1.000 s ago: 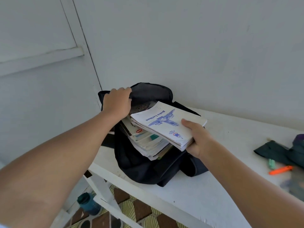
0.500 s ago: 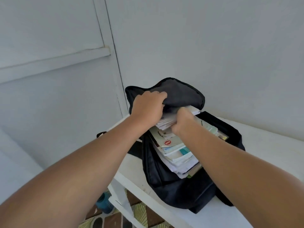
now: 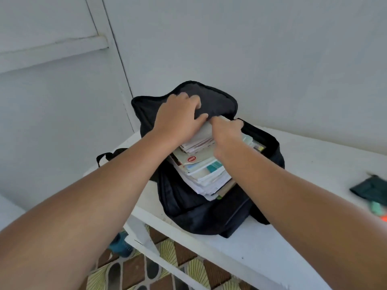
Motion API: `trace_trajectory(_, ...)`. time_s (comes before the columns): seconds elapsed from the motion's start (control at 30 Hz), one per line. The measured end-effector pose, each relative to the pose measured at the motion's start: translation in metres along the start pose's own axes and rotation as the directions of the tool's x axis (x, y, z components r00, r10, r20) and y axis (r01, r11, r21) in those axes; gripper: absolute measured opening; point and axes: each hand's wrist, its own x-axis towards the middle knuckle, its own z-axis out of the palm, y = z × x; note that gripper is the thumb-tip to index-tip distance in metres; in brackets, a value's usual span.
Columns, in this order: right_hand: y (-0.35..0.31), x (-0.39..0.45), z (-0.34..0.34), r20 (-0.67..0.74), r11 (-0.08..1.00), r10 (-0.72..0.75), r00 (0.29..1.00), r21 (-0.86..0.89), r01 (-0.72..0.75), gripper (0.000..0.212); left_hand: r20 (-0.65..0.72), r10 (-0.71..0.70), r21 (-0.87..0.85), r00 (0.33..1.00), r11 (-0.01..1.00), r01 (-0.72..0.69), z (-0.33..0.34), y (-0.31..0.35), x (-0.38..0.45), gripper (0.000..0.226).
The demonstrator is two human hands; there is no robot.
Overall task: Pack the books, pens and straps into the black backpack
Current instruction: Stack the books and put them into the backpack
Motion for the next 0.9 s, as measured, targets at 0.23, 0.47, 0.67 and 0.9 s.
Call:
trace_trajectory(0.23,0.013,0.003,-0.088,-0.023,0.970,-0.141,0.990,-0.205,0.133,0.049,0.009,0.041,-0.066,0.999,0.997,-0.040,0.018,0.072,-0.005,0.029)
trace_trajectory(0.47,0.041,0.001,-0.127,0.103,0.908,-0.060,0.993,-0.408,0.097,0.057,-0.037,-0.596,-0.043,0.802,0.803,0.595,0.018,0.008,-0.018,0.068)
trace_trajectory(0.67,0.032,-0.009,-0.110,0.156,0.906,-0.078,0.985,-0.402,0.135,0.053,0.332,-0.908,-0.685,0.256,-0.046,0.727,0.008,-0.024,-0.023,0.102)
trace_trajectory(0.9,-0.009,-0.032,-0.080,0.159,0.819,-0.438,0.885,-0.334,0.466,0.038,0.122,-0.538,-0.746,0.834,0.504,0.434,0.005,0.004,-0.055,0.039)
